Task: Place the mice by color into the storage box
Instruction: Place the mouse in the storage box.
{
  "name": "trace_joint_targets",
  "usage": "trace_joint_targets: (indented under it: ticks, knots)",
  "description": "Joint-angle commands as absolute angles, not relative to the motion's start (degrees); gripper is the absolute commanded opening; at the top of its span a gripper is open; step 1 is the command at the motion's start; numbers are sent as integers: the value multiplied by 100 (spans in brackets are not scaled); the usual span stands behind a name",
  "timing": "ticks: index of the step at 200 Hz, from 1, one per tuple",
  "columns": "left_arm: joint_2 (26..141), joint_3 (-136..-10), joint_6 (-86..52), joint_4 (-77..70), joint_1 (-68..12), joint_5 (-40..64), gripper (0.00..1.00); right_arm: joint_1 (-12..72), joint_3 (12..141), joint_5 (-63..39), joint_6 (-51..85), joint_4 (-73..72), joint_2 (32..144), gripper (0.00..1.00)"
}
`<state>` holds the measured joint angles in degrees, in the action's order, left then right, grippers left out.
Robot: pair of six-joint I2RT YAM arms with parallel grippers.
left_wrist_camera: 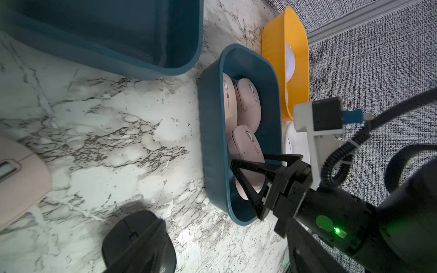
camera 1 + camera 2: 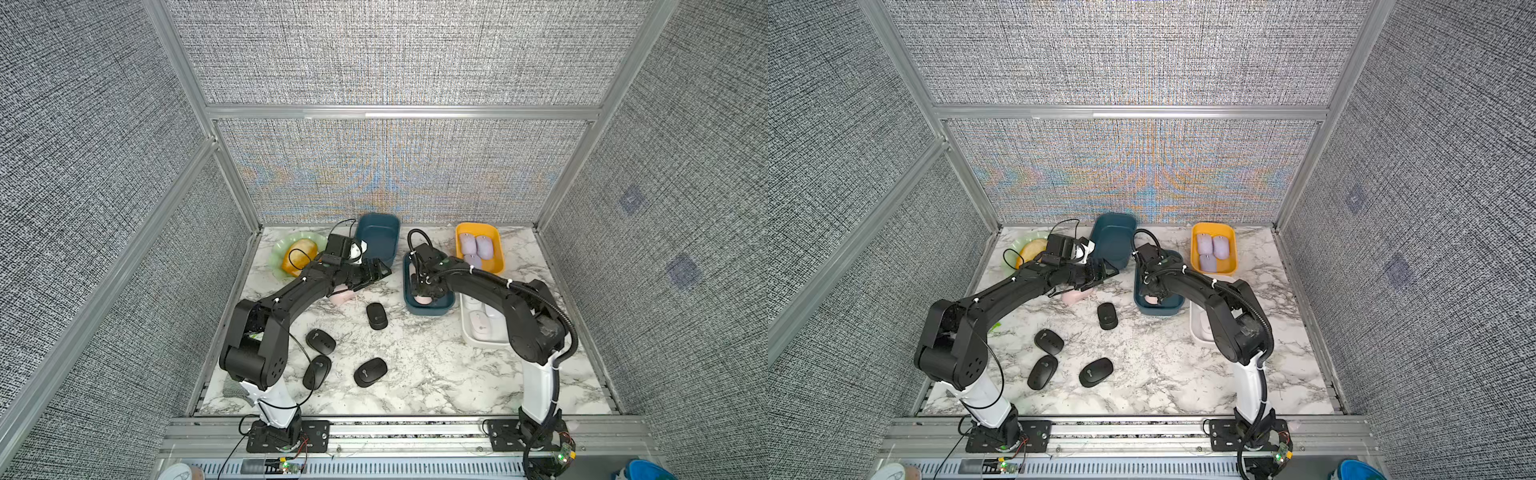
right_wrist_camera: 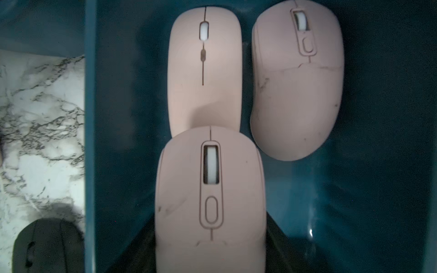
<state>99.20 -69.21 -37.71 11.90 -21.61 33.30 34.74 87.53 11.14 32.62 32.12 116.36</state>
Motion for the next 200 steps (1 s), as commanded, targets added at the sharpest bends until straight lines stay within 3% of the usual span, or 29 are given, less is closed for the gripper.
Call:
trace_joint_targets:
  ticks: [1,92,160,200]
  knots:
    - [9914,-6952,-3717,1215,-2160,3330,81,3477,8811,919,3397,3304,11744,59]
    - [9915,-6970,-3674,1248,-2162,3296,81,3463,8865,732,3534,3156,11871,64]
    - [9932,-6987,-3656,1274,-2161,3278,81,3432,8597,691,3471,3122,11258,65]
    - [9927,-7000,-3636,1290,-2161,3237,81,3354,8392,1551,3115,3457,10840,57]
